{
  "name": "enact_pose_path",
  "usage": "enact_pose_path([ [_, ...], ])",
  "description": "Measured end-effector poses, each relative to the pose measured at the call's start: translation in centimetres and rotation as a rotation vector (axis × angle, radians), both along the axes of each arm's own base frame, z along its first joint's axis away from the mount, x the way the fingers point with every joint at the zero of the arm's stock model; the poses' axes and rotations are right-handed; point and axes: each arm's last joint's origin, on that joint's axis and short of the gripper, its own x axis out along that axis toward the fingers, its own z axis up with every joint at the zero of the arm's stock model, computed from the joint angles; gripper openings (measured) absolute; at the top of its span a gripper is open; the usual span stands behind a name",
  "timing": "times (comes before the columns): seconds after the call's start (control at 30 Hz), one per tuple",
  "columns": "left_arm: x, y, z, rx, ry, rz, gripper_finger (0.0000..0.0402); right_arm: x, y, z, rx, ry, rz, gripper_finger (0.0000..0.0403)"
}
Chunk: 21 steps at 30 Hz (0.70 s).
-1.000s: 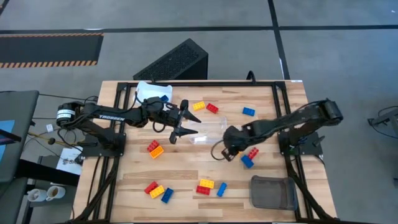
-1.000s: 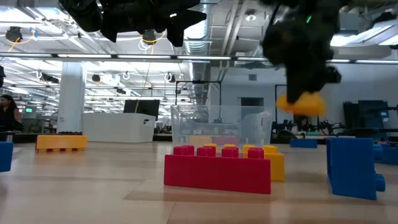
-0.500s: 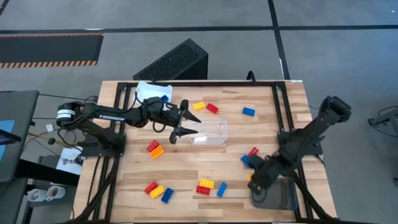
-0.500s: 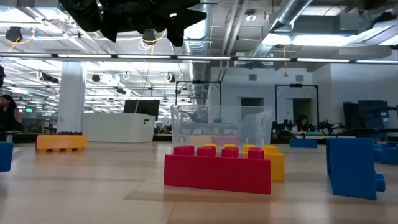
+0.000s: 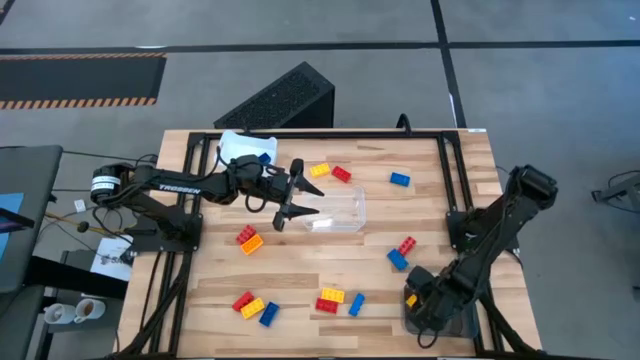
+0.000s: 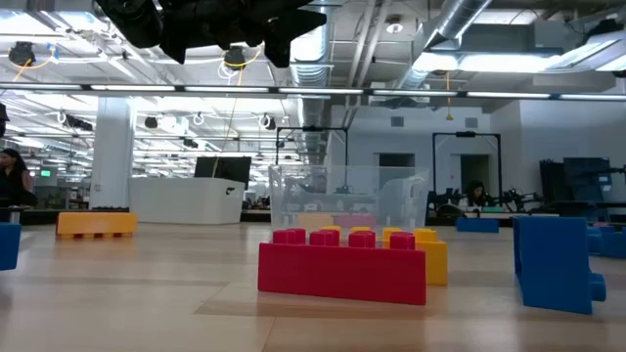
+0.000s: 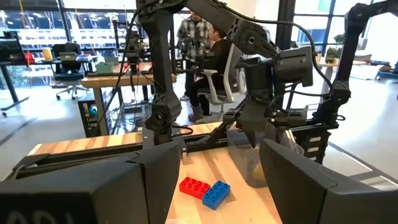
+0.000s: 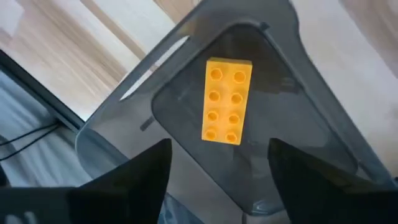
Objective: Sort & place blocks by color
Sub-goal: Put the red game piece into the transparent bin
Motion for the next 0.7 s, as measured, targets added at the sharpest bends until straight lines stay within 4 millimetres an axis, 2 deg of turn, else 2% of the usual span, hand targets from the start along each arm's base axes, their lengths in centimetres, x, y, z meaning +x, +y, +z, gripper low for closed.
enact_pose_path([
  [0.13, 0.0, 0.1, 0.1, 0.006, -0.015, 0.004, 0.021, 0.3, -0.5, 0.3, 0.011, 0.001, -0.008, 0.031],
  [0.3, -0.5, 0.4, 0.3, 0.057, 0.0, 0.019, 0.021, 0.7, -2.1, 1.8, 0.019, -0.053, -0.013, 0.031],
  [0.37, -1.8, 0.9, 1.4, 0.077, 0.018, 0.07, 0.021, 0.9, -3.0, 2.4, -0.016, -0.113, -0.008, 0.0309],
  [0.53, -7.3, 1.4, 4.6, 0.082, 0.043, 0.187, 0.021, 1.6, -5.8, 3.5, -0.245, -0.275, 0.041, 0.0306],
  [0.6, -9.1, 0.9, 5.1, 0.092, 0.001, 0.188, 0.021, 2.1, -7.1, 3.7, -0.37, -0.317, 0.057, 0.0306],
  [0.7, -10.9, 0.1, 4.7, 0.101, -0.085, 0.18, 0.021, 3.2, -9.2, 3.8, -0.549, -0.356, 0.077, 0.0306],
])
